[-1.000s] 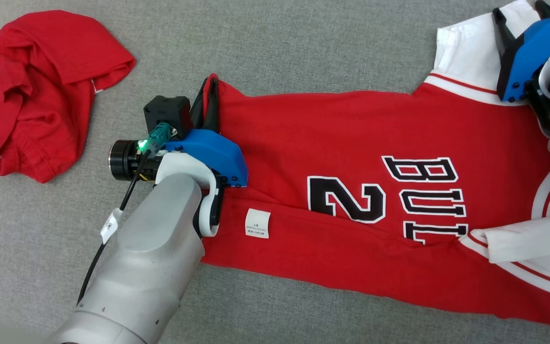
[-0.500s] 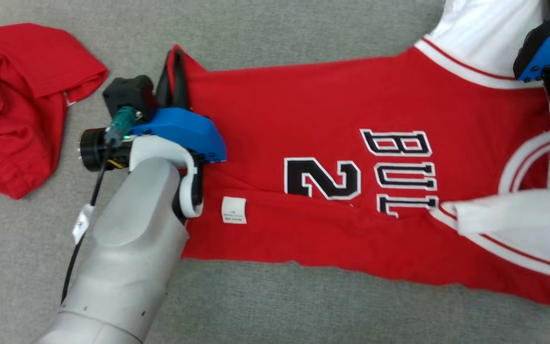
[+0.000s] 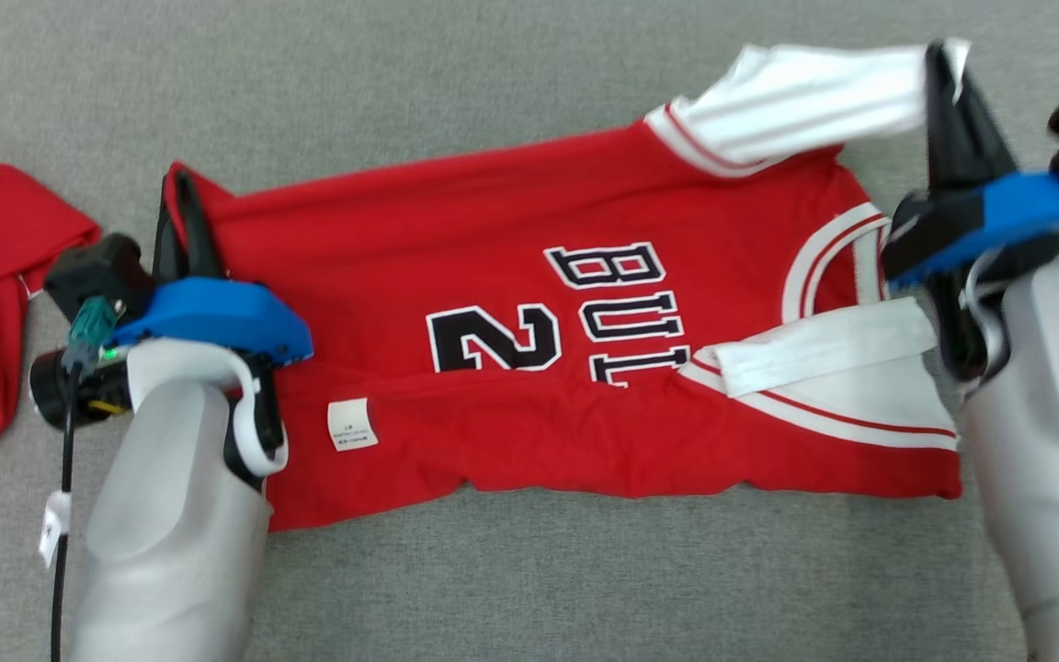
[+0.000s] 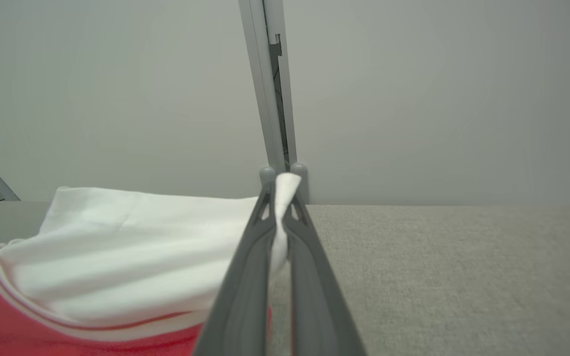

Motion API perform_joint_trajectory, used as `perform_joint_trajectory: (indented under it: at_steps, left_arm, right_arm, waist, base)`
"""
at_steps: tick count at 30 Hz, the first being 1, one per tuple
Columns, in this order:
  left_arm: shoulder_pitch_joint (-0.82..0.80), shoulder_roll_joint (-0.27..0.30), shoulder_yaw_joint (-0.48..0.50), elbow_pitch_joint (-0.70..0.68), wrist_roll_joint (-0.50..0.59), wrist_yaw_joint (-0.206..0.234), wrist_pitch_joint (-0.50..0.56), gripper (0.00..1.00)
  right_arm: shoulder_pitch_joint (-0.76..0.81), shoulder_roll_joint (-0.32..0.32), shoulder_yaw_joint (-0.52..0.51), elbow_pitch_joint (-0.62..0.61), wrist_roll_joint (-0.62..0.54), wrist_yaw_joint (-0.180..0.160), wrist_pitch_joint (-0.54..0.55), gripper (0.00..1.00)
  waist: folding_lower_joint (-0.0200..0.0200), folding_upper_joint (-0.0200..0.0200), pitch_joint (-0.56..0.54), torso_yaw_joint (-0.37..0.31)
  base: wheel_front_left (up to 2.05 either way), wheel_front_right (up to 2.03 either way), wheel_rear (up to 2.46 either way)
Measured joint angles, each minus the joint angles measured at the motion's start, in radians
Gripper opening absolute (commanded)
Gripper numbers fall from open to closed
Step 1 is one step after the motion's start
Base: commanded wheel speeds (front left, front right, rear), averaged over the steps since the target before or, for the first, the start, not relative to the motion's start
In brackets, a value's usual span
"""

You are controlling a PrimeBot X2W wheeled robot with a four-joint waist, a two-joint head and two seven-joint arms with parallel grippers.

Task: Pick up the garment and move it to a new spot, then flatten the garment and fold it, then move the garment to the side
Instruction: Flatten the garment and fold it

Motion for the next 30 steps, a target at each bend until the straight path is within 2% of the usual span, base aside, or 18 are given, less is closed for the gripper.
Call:
perform_joint_trajectory:
  at_steps: [7,13,15,17,18,19,22,30]
  left_arm:
    - [0.127,-0.017,0.105,-0.018,0.055,-0.026,0.000,0.00]
    - [0.230,-0.041,0.163,-0.006,0.072,-0.055,0.000,0.00]
    - [0.254,-0.046,0.166,0.004,0.073,-0.064,0.000,0.14]
    - [0.271,-0.047,0.167,0.013,0.075,-0.073,0.000,0.48]
    - [0.277,-0.048,0.164,0.016,0.069,-0.074,0.000,0.85]
    - [0.283,-0.049,0.158,0.018,0.055,-0.075,0.000,1.00]
    - [0.310,-0.048,0.133,0.000,0.022,-0.066,0.000,1.00]
    - [0.417,-0.047,0.072,-0.108,0.029,-0.039,0.000,1.00]
  right_arm:
    - [0.297,0.023,0.035,-0.192,0.116,0.000,0.000,0.00]
    - [0.438,0.044,0.050,-0.204,0.155,0.000,0.000,0.00]
    - [0.452,0.047,0.058,-0.187,0.156,0.000,0.000,0.00]
    - [0.463,0.053,0.058,-0.163,0.159,0.000,0.000,0.00]
    - [0.464,0.053,0.059,-0.150,0.159,0.000,0.000,0.23]
    - [0.464,0.054,0.057,-0.138,0.160,0.000,0.000,1.00]
    - [0.463,0.058,0.045,-0.128,0.160,-0.001,0.000,1.00]
    - [0.458,0.059,-0.023,-0.077,0.121,-0.001,0.000,1.00]
  waist:
    - [-0.0002,-0.0001,-0.083,-0.039]
    - [-0.0002,-0.0001,-0.142,-0.059]
    - [-0.0003,-0.0002,-0.155,-0.062]
    - [-0.0002,-0.0002,-0.164,-0.060]
    - [-0.0002,-0.0002,-0.166,-0.057]
    - [-0.0002,-0.0002,-0.169,-0.052]
    - [0.0000,-0.0001,-0.177,-0.036]
    - [0.0000,-0.0002,-0.209,0.029]
  base:
    - [0.00,0.00,0.00]
    - [0.00,0.00,0.00]
    - [0.00,0.00,0.00]
    - [0.00,0.00,0.00]
    - [0.00,0.00,0.00]
    - [0.00,0.00,0.00]
    - [0.00,0.00,0.00]
    - [0.00,0.00,0.00]
